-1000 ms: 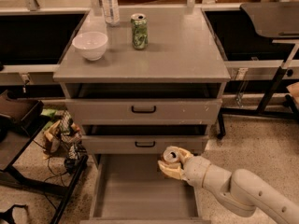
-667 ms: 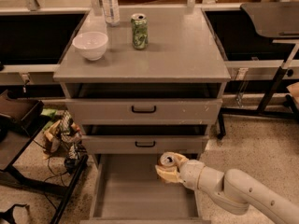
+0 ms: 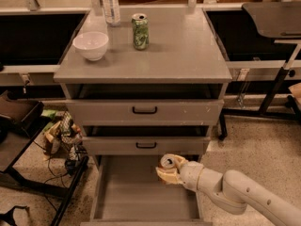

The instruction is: Place orange can into bottom drawer

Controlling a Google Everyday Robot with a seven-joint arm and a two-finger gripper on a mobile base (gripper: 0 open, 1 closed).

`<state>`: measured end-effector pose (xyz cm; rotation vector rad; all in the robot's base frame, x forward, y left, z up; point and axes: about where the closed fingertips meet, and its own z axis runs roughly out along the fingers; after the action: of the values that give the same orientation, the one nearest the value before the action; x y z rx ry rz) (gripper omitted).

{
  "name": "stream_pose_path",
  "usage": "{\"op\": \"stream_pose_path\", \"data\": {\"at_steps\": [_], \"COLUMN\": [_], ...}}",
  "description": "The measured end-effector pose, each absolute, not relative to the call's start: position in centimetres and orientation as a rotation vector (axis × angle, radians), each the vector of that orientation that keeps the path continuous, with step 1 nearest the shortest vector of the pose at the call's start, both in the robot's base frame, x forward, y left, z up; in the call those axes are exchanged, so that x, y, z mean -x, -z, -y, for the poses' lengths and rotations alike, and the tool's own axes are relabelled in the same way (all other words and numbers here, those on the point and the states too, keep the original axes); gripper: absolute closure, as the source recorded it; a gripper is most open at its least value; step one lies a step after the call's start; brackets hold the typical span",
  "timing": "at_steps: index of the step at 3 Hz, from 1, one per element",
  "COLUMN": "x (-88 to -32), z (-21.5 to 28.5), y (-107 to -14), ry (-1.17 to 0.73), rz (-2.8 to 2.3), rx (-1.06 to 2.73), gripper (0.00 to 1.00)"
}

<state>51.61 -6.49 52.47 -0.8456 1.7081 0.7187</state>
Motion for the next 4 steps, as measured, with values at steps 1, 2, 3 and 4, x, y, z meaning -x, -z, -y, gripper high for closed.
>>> {"op": "stream_pose_path", "data": {"at_steps": [1,2,3,4], "x": [-53.4,-55.4,-58.1,-58.1], "z": [6.4,6.4,7.2,7.2], "y": [-47.5,-40.3,-34.0,-34.0], "ry": [-0.707,-0.685,-0.692,-0.692], "rz": [-1.691,-1.728,-1.767,-1.767], "rx": [0.898,0.976,0.971,0.971], "gripper": [1.0,1.0,1.0,1.0]}}
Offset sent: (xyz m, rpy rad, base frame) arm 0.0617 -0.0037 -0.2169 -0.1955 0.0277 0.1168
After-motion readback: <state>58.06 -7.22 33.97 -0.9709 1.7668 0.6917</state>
